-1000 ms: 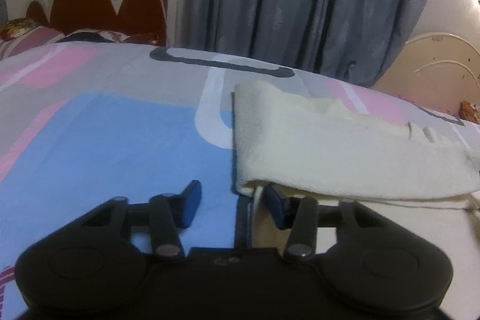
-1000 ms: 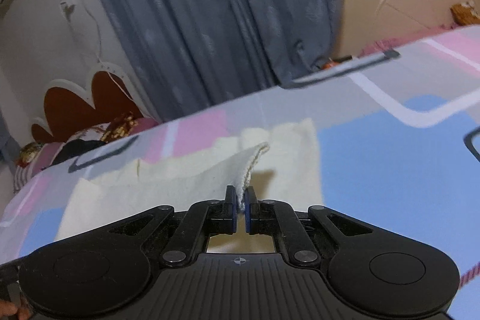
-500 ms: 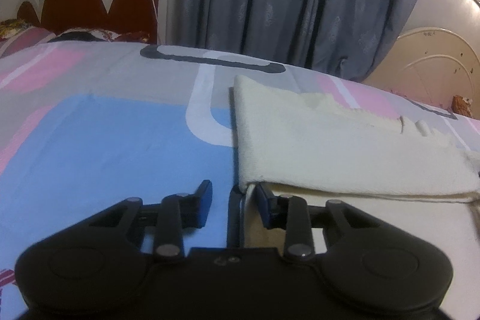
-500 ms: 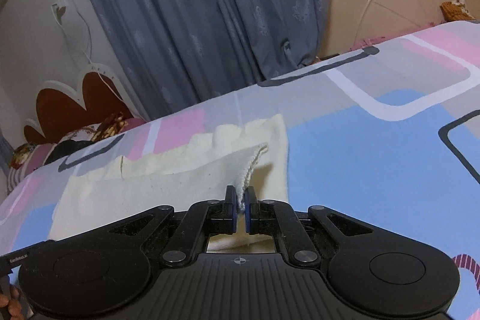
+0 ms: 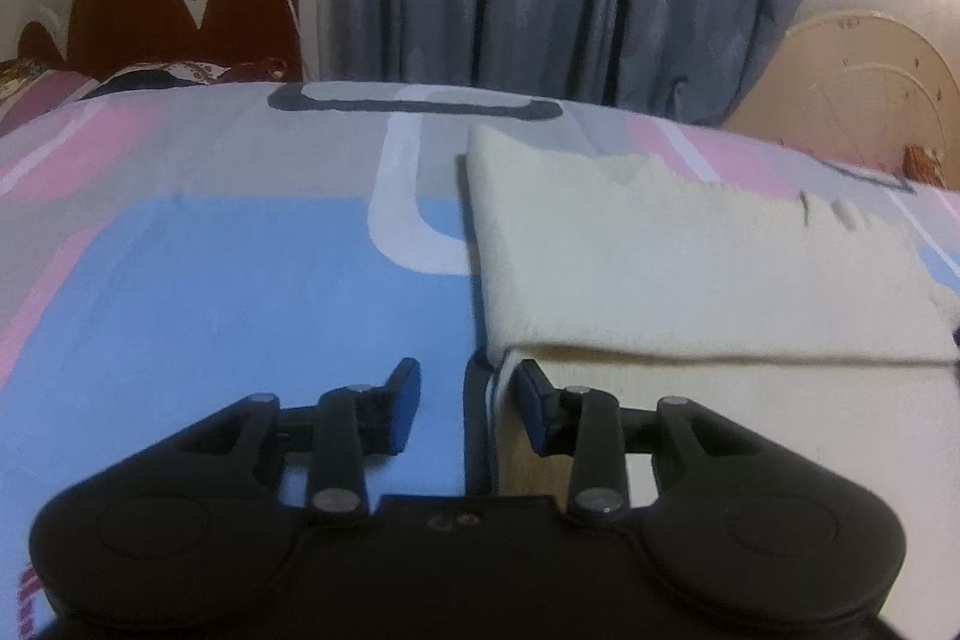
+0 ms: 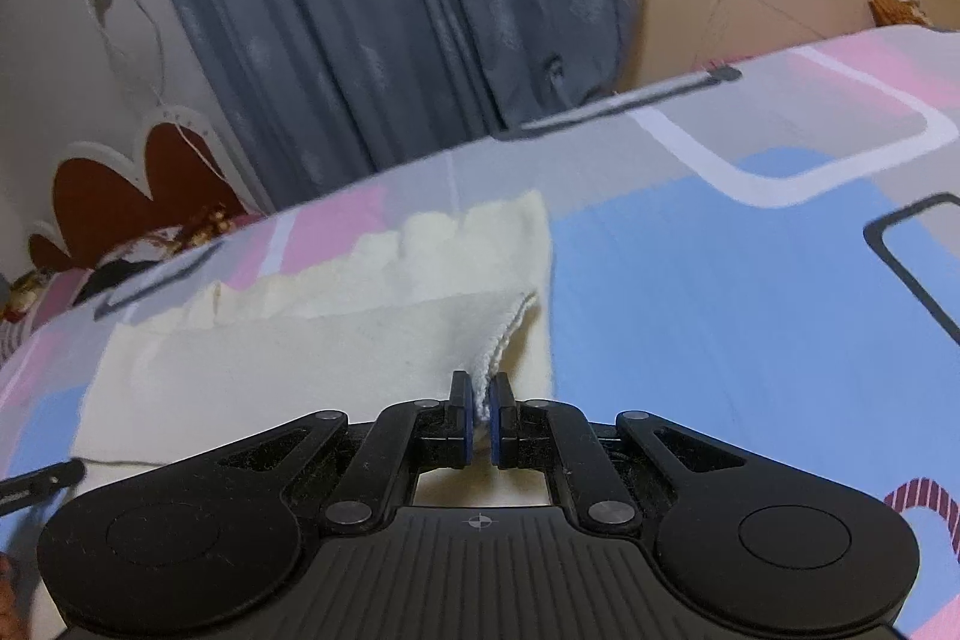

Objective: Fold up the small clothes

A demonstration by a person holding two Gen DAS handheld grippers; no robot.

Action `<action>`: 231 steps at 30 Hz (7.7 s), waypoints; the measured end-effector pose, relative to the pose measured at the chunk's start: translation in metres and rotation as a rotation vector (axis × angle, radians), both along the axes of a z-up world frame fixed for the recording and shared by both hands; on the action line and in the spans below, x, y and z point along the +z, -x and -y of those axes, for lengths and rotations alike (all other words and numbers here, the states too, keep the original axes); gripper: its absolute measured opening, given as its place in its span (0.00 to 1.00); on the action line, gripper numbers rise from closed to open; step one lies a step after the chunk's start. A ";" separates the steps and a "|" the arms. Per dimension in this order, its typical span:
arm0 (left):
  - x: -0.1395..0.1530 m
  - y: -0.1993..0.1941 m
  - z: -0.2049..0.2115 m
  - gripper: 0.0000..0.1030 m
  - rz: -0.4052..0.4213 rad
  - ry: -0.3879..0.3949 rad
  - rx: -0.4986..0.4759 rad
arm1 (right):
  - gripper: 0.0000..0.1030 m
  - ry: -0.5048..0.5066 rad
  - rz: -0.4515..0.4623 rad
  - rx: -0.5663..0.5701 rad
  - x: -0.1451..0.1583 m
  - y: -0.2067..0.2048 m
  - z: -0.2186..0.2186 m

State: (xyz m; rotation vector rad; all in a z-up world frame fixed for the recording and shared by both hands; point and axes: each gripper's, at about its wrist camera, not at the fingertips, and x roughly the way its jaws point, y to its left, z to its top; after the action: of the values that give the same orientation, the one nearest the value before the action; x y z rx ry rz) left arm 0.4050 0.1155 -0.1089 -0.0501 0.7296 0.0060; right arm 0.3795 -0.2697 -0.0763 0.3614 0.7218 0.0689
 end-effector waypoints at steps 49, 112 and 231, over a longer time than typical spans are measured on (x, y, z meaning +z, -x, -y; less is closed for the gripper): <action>0.023 -0.097 0.025 0.72 0.142 -0.048 -0.044 | 0.05 0.086 0.083 0.059 0.004 -0.080 -0.040; -0.010 -0.032 0.110 0.96 0.017 -0.132 -0.070 | 0.23 0.126 0.025 0.206 -0.008 0.000 -0.027; 0.027 -0.084 -0.051 0.02 -0.019 0.655 0.046 | 0.02 -0.644 -0.078 -0.116 0.026 -0.064 0.092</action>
State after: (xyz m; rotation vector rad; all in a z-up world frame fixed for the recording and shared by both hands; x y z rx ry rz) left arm 0.4890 0.1664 -0.0823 -0.6929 0.7244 -0.1895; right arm 0.4434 -0.3622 -0.0507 1.0246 0.7432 0.1794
